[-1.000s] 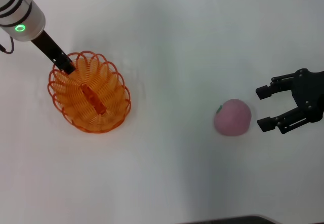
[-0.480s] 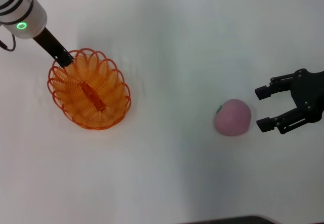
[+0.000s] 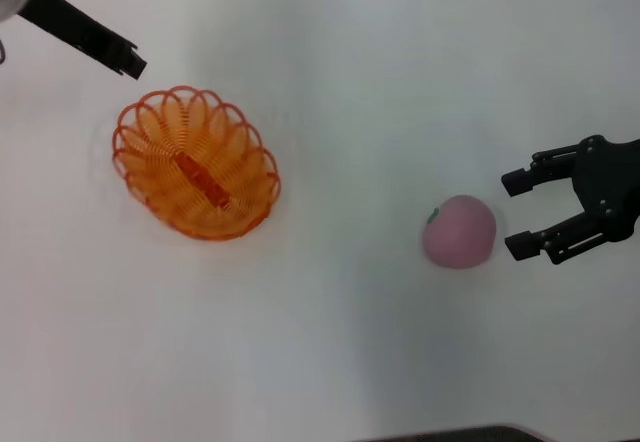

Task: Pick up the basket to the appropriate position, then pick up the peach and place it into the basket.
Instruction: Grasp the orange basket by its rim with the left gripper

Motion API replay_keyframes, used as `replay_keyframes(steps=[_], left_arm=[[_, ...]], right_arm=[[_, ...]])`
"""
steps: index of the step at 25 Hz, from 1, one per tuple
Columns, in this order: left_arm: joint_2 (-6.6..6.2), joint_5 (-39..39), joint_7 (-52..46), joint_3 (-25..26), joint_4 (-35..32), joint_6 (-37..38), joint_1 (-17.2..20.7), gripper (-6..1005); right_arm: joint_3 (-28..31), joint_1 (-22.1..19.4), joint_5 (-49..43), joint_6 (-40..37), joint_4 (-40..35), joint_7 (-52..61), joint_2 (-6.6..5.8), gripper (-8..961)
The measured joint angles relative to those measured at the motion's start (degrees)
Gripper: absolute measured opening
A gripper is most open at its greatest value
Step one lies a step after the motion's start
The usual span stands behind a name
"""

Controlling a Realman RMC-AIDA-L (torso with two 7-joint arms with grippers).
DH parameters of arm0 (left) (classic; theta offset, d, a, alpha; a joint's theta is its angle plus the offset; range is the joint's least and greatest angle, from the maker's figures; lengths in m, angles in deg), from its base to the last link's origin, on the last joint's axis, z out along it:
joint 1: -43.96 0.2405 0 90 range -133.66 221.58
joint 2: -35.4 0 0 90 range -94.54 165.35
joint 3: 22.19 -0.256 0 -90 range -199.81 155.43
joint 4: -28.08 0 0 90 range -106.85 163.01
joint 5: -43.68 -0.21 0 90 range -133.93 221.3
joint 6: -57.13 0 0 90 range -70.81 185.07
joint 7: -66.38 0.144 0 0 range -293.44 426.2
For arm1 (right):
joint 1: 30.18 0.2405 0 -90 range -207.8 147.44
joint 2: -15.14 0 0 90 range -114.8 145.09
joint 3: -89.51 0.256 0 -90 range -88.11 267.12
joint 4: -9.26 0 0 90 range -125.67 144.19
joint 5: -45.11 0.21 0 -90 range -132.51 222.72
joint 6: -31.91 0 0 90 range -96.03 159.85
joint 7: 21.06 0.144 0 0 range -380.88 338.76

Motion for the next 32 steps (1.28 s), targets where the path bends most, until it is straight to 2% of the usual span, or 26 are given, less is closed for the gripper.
replay_keyframes(steps=[3,6,8,13,18,24,29,32], left_arm=[[0.46,1.32,-0.66,3.08,-3.91,4.23,1.11,46],[0.90,2.11,-1.46,3.10,-7.25,7.31,2.24,31],[1.89,2.14,-1.55,2.86,-10.64,8.64,3.33,21],[2.57,1.79,-1.73,2.69,-12.54,8.95,3.72,19],[2.54,1.69,-3.58,0.81,-12.62,8.91,3.62,32],[2.66,1.62,-4.54,-2.72,-13.17,8.04,3.84,152],[2.72,1.61,-4.57,-4.08,-13.57,7.95,3.85,408],[2.71,1.02,-5.10,-4.87,-13.60,7.70,3.59,476]], right_arm=[[0.17,0.25,0.00,0.03,0.00,-0.45,-0.02,942],[0.06,0.66,0.00,0.52,0.00,-1.21,-0.11,942],[-0.07,0.93,0.00,1.21,0.00,-1.43,-0.11,942],[-0.79,1.48,0.00,2.27,0.00,-1.51,0.00,942],[-0.95,1.49,0.00,2.30,0.05,-1.51,0.03,942],[-0.96,1.22,-0.02,2.38,0.32,-1.39,0.05,941],[-0.96,1.20,-0.05,2.38,0.60,-1.32,0.01,941],[-0.96,1.20,-0.08,2.44,0.61,-1.41,0.07,941]])
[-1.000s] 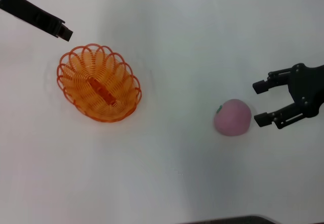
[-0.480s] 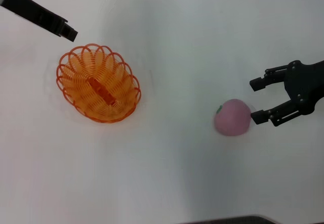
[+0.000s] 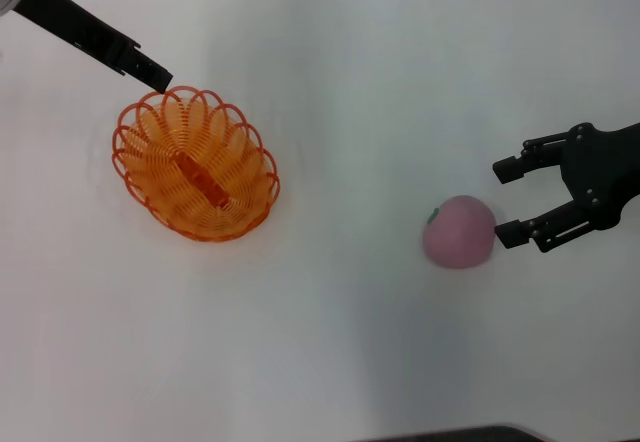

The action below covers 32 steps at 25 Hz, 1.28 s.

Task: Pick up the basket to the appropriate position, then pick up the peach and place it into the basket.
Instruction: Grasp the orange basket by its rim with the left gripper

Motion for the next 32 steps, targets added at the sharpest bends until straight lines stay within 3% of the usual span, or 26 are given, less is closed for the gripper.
replay_keyframes(steps=[4,8,14,19,24,32], left_arm=[[-0.50,-2.39,-2.98,-4.57,0.59,-3.89,-0.66,566],[-3.07,-2.56,-8.76,-13.89,3.60,-9.43,-1.51,656],[-4.21,-2.55,-9.57,-18.73,9.91,-12.51,-4.01,858],[-4.45,-2.58,-8.07,-21.77,17.74,-14.32,-6.27,856],[-3.79,-2.58,-8.22,-26.54,22.30,-19.21,-6.65,854],[-3.43,-2.58,-8.42,-27.87,28.06,-23.73,-7.81,821]], right_arm=[[0.00,0.09,-0.20,0.37,0.03,-0.10,0.00,941],[-0.03,0.21,-0.39,0.56,0.09,-0.11,0.04,941],[-0.09,0.25,-0.39,0.65,0.09,-0.11,0.29,941],[-0.21,0.22,-0.44,1.12,0.22,0.00,0.45,941],[-1.00,0.40,-0.45,1.72,1.45,0.07,0.51,942],[-2.18,0.47,-0.45,3.47,2.79,0.08,0.60,942]])
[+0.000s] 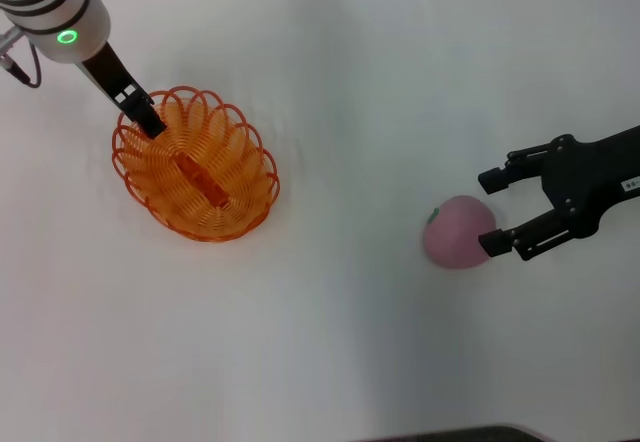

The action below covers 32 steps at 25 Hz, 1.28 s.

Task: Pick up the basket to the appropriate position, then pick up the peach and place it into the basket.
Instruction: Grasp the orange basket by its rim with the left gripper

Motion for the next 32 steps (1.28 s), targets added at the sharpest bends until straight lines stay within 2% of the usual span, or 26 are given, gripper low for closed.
replay_keyframes(steps=[12,17,20,25,30,32], left_arm=[[0.81,0.08,-0.50,1.32,3.72,-3.45,-0.67,745],[0.85,0.09,-0.13,2.12,3.58,-3.48,-0.46,504],[0.87,0.11,0.03,3.27,3.44,-3.48,-0.47,265],[0.87,0.16,0.05,3.46,2.93,-3.19,-0.51,164],[0.87,0.25,0.09,4.50,2.58,-2.65,-0.50,156],[0.87,0.28,0.38,6.40,2.48,-2.09,-0.59,153]], right_arm=[[-0.01,0.43,0.00,0.29,0.38,-0.19,0.00,942],[-0.01,0.41,0.00,0.28,0.38,-0.19,0.00,942],[-0.01,0.30,0.00,0.30,0.38,-0.19,0.00,942],[-0.01,0.11,0.00,0.38,0.37,-0.18,0.00,942],[0.49,-0.05,0.04,0.70,0.37,-0.18,0.00,942],[0.52,-0.12,0.05,0.90,0.37,-0.20,0.00,942]])
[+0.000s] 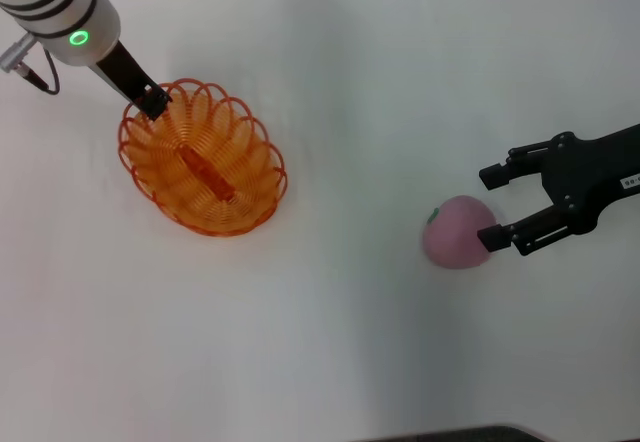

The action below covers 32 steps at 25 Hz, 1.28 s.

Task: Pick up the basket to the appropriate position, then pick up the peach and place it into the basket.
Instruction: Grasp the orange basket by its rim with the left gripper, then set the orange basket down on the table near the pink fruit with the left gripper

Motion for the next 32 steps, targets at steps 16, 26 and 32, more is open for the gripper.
replay_keyframes(steps=[16,26,32], left_arm=[[0.51,4.76,7.26,21.39,-12.20,16.12,2.49,60],[-0.80,12.57,6.62,29.69,-15.97,22.59,5.19,51],[1.73,15.61,1.35,32.96,-22.06,19.26,11.01,51]], right_arm=[[-0.45,0.49,-0.05,2.43,0.83,-1.76,0.41,941],[-0.09,0.53,-0.05,2.79,1.11,-4.11,0.43,941],[-0.05,0.45,-0.05,4.45,1.45,-4.55,0.21,941]])
